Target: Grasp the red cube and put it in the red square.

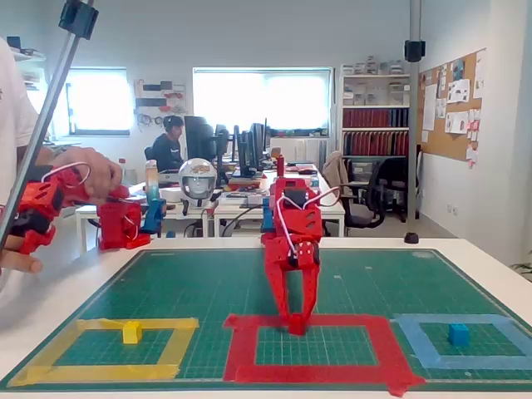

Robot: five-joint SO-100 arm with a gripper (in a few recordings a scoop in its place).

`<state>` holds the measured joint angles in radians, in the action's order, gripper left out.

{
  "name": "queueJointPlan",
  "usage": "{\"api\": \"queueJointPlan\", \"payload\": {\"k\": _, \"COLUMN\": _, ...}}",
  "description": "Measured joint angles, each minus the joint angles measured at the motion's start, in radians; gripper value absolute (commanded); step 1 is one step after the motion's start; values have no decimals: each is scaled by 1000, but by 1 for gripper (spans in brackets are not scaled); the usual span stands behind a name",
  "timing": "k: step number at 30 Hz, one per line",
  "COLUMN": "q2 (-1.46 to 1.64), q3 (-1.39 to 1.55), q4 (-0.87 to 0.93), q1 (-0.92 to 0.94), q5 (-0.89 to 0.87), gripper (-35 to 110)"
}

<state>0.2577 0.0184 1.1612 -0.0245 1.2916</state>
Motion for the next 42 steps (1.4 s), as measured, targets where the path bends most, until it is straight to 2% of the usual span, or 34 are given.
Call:
{"api": "queueJointPlan", "payload": {"k": 13, "q2": 0, "q3": -152, "q4": 0, "q1": 17, "q5": -21, "gripper": 11}}
{"api": "queueJointPlan", "payload": {"k": 16, "q2": 11, "q3": -152, "q4": 11, "q1": 17, "q5": -37, "gripper": 3}}
{"api": "queueJointPlan", "payload": {"k": 24, "q2": 189, "q3": 46, "q4": 124, "q1": 6, "q5": -37, "gripper": -1}}
{"api": "queueJointPlan", "payload": {"k": 32, "q2": 307, "q3": 382, "q4": 138, "q1": -34, "q5": 31, "gripper": -1}}
{"api": "queueJointPlan", "payload": {"k": 42, "q2": 278, "q3": 408, "q4": 138, "q1": -51, "q5": 80, "gripper": -1}}
